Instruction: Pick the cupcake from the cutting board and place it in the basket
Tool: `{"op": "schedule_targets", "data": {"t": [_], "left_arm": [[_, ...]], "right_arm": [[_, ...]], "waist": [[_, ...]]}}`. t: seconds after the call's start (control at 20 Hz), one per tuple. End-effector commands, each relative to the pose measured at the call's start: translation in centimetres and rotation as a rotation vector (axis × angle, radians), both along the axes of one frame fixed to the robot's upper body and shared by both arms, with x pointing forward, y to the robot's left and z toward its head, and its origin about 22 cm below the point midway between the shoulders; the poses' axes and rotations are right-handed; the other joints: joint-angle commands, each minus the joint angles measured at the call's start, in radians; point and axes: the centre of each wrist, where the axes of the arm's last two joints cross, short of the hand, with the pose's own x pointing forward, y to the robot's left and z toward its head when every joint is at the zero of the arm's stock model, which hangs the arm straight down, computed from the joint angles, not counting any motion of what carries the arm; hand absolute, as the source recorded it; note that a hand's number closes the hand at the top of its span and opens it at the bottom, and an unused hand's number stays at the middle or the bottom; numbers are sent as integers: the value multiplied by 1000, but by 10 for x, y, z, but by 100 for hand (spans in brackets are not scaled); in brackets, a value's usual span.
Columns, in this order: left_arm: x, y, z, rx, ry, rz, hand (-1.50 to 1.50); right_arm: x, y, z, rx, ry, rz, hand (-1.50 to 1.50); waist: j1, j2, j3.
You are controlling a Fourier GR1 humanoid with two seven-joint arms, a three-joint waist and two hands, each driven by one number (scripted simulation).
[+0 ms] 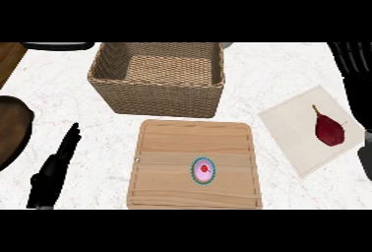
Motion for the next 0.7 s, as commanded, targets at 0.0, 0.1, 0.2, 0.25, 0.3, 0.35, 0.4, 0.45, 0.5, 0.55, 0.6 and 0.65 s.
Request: {"op": "schedule_targets", "data": {"t": [0.0, 0.1, 0.2, 0.25, 0.3, 0.35, 0.4, 0.45, 0.5, 0.55, 0.6, 0.65], "left_arm": [[2, 3, 0, 25, 35, 39, 0], [-4, 15, -6, 100, 96, 92, 0], [-3, 28, -2, 167, 150, 108, 0], [-2, 32, -1, 185, 172, 117, 0], [-7, 17, -10, 104, 158, 80, 0], [-14, 31, -15, 156, 243, 124, 0], [-20, 33, -19, 159, 268, 145, 0], [-17, 39, -14, 170, 266, 159, 0], [-21, 39, -18, 153, 284, 189, 0], [-27, 44, -20, 158, 297, 213, 0], [-27, 43, -22, 143, 301, 228, 0], [-29, 46, -21, 150, 306, 242, 0]], "right_arm": [[-26, 40, -9, 38, -146, 128, 150], [-48, 82, 1, 170, -343, 357, 150], [-64, 119, 22, 261, -537, 546, 150], [-76, 132, 32, 319, -625, 645, 150], [-58, 132, 12, 747, -464, 401, 150], [-73, 115, 55, 39, -799, 573, -150], [-76, 115, 50, 24, -836, 505, -150], [-84, 117, 47, 60, -879, 454, -150], [-84, 107, 45, 111, -918, 287, -150], [-85, 96, 35, 119, -908, 151, -150], [-85, 89, 28, 113, -896, 43, -150], [-88, 79, 20, 118, -884, -82, -150]], "waist": [[-18, 2, 25], [-39, -13, 29], [-20, -21, 34], [-25, -31, 37], [8, 8, 97], [-67, -66, 20], [-80, -61, 21], [-108, -64, 25], [-151, -66, 30], [-175, -64, 35], [-203, -62, 35], [-229, -62, 39]]}}
